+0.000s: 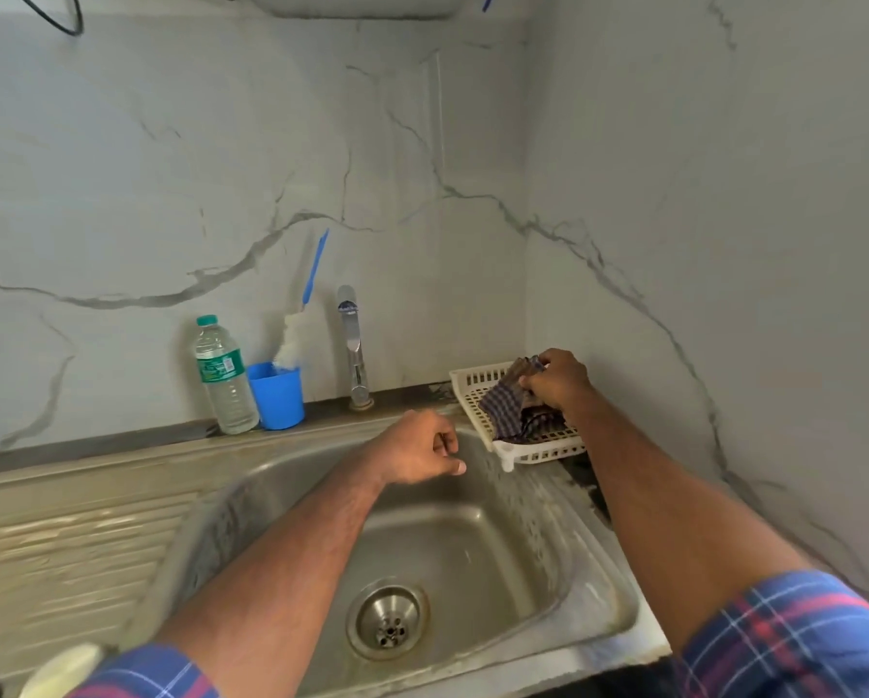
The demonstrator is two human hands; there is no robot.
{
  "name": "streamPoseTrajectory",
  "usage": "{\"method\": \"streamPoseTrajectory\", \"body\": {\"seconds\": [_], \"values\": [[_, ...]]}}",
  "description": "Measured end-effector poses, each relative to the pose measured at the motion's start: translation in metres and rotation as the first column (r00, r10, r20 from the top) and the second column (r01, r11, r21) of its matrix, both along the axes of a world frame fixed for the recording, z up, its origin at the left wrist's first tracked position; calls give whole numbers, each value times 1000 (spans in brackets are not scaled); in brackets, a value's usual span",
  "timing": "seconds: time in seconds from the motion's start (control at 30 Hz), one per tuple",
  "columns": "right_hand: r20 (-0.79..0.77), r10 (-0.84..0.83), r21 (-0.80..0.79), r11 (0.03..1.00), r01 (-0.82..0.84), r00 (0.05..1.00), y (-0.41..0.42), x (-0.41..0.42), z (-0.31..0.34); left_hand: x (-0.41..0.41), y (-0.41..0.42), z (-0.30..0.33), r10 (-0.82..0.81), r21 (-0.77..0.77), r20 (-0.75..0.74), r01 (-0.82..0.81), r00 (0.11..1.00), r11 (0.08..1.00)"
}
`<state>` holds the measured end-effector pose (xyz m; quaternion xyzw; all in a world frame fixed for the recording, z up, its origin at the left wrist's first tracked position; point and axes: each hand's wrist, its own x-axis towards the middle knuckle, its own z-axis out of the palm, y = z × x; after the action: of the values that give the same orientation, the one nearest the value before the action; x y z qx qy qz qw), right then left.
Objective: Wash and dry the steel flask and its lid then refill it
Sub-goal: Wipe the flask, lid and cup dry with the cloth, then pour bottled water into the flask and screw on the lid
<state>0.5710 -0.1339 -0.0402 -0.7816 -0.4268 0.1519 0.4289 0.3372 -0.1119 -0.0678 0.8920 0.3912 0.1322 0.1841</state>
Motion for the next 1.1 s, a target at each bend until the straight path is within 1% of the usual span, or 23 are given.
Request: {"method": "streamPoseTrajectory", "body": {"seconds": [0.07, 0.13, 0.2, 0.27, 0.4, 0.57, 0.67, 0.8, 0.93, 1.1], "values": [[187, -14, -99, 995, 33, 982, -1, -1, -3, -3, 2, 1, 4, 4, 11, -4, 1000, 1000], [352, -18, -144, 987, 73, 936, -2, -4, -6, -8, 3, 4, 9, 20, 22, -9, 1000, 1000], [472, -32, -136, 985, 109, 881, -3, -8, -5, -16, 5, 8, 23, 31, 38, -25, 999, 999], [537, -48, -95, 989, 116, 842, -4, -12, -3, -26, 6, 14, 46, 40, 56, -48, 997, 998], [553, -21, 12, 1000, 17, 833, -7, -36, 4, -56, 3, 31, 89, 48, 97, -94, 991, 994], [538, 127, 109, 970, -218, 834, -15, -114, 10, -117, -14, 55, 215, 105, 156, -233, 964, 967], [540, 241, 110, 930, -352, 806, -22, -168, 10, -161, -30, 67, 298, 130, 167, -321, 940, 938], [555, 350, 76, 882, -465, 754, -24, -226, 15, -207, -40, 82, 404, 155, 198, -436, 893, 887], [580, 413, 50, 842, -537, 702, -13, -261, 22, -237, -35, 84, 496, 161, 265, -545, 827, 823], [598, 480, 24, 790, -613, 642, 30, -288, 37, -254, -2, 83, 531, 141, 303, -588, 792, 796]]}}
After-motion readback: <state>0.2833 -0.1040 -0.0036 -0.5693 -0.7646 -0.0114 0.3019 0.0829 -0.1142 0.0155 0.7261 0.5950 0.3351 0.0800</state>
